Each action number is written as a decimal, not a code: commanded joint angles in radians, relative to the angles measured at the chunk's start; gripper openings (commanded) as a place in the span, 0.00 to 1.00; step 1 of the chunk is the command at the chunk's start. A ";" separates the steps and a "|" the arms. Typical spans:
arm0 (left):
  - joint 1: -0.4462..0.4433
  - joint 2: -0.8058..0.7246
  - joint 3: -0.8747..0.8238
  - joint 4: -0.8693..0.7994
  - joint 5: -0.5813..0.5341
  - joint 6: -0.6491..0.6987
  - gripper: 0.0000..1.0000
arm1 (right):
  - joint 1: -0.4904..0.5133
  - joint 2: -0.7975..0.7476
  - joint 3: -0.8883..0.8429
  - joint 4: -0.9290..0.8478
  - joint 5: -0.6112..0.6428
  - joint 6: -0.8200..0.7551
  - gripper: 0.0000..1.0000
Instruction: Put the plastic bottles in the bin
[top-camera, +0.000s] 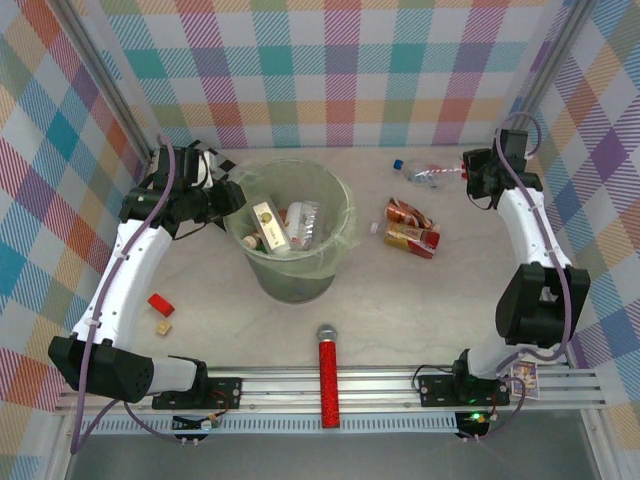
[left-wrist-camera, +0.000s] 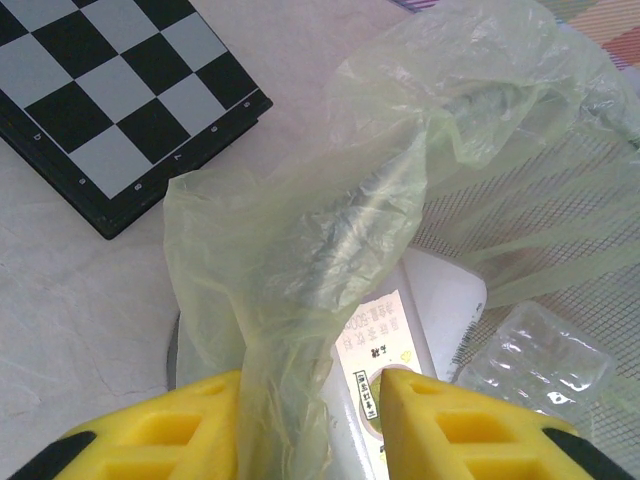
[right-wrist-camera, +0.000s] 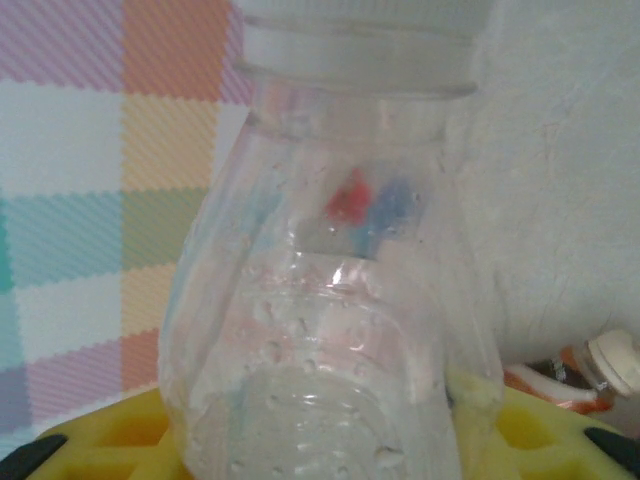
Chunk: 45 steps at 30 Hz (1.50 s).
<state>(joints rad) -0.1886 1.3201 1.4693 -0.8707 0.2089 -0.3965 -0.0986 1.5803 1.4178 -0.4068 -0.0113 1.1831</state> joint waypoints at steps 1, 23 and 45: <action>-0.012 -0.014 0.021 -0.021 0.020 -0.004 0.35 | 0.018 -0.090 0.051 -0.014 -0.151 -0.170 0.40; -0.013 -0.021 -0.019 0.020 0.037 -0.031 0.29 | 0.795 0.110 0.528 -0.249 -0.175 -0.620 0.38; -0.012 -0.031 -0.006 0.029 0.024 -0.037 0.22 | 0.927 0.278 0.647 -0.380 -0.247 -0.578 0.63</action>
<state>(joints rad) -0.1886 1.3170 1.4612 -0.8707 0.2131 -0.4229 0.8043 1.8694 2.0262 -0.7242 -0.2077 0.5888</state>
